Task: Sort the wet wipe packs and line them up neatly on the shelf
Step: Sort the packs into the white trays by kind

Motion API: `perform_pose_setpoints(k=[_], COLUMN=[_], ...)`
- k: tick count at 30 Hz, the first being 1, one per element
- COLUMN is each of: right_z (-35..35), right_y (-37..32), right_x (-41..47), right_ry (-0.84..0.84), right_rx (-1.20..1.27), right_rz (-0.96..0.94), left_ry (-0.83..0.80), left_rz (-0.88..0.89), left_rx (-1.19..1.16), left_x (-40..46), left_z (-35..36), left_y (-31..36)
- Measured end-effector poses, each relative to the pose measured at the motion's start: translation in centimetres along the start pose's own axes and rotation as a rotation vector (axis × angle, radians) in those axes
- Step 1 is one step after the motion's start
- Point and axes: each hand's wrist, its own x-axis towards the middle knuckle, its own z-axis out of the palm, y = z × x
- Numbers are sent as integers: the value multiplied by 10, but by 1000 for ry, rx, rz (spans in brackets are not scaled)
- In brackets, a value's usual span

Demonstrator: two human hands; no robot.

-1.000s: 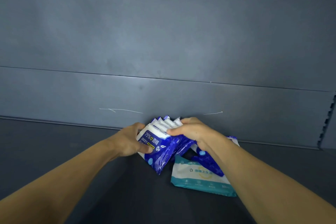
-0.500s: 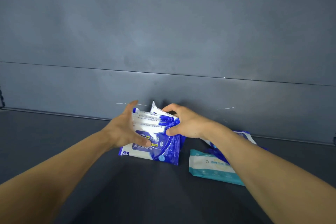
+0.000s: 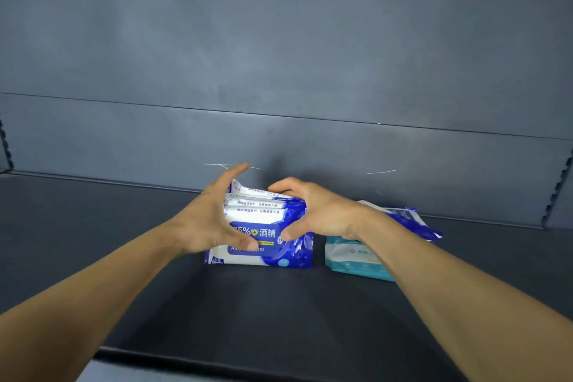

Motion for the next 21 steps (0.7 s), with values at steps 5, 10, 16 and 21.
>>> perform_pose_setpoints(k=[5, 10, 16, 21], right_z=[-7, -57, -68, -62], right_y=[1, 36, 80, 76], right_x=[-31, -56, -61, -45], right_ry=[122, 670, 569, 520], right_rx=[52, -285, -620, -678], right_rz=[59, 291, 638, 651], left_ry=[-62, -28, 6, 24], left_rz=[-21, -49, -90, -90], left_rx=[78, 182, 216, 190], left_x=[-2, 1, 1, -5], left_z=[0, 8, 14, 14], left_y=[6, 16, 20, 21])
